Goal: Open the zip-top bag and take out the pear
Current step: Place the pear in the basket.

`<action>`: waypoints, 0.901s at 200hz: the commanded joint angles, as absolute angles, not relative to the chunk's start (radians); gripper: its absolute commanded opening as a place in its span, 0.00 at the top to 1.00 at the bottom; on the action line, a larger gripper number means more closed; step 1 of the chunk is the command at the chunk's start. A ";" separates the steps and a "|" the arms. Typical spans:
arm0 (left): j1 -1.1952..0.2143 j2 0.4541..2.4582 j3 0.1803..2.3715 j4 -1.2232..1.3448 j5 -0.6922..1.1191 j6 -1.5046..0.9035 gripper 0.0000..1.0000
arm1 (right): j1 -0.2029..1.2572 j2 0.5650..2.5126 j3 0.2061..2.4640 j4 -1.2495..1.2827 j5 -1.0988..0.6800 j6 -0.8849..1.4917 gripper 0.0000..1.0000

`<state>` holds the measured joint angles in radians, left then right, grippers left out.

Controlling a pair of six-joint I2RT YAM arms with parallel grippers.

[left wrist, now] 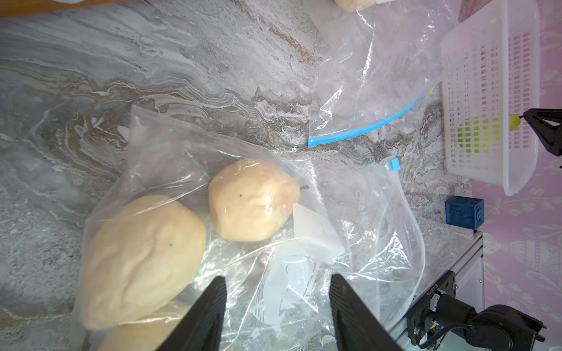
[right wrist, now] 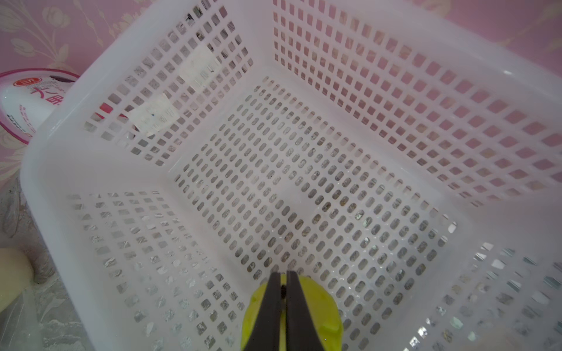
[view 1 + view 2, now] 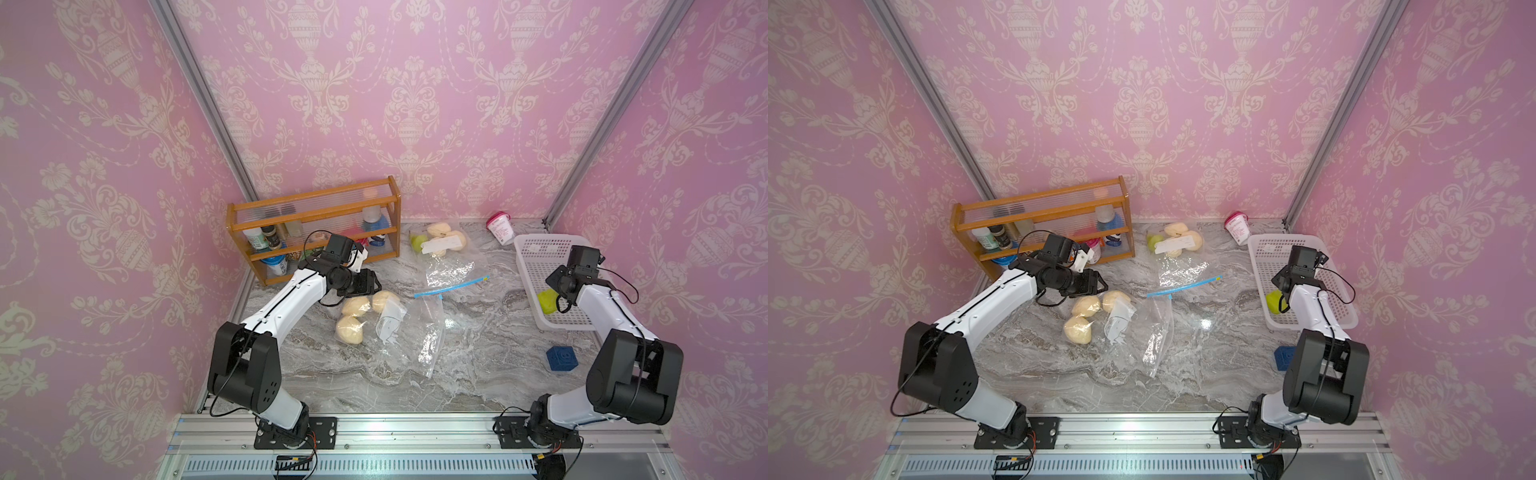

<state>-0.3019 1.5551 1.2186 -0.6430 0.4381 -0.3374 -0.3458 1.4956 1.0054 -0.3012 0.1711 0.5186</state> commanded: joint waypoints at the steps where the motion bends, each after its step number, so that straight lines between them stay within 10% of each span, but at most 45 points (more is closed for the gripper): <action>1: -0.274 1.527 1.204 -0.696 0.390 -0.290 0.39 | -0.363 1.557 1.073 -0.330 0.095 0.497 0.99; 45: -0.241 1.492 1.186 -0.729 0.315 -0.263 0.30 | -0.350 1.521 1.171 -0.499 0.027 0.384 0.49; 114: -0.161 1.495 1.099 -0.714 0.335 -0.294 0.32 | 0.128 1.214 1.077 -0.606 0.053 0.491 0.56; 180: -0.144 1.487 1.038 -0.703 0.338 -0.299 0.63 | 0.441 1.175 0.741 -0.311 -0.146 0.938 0.72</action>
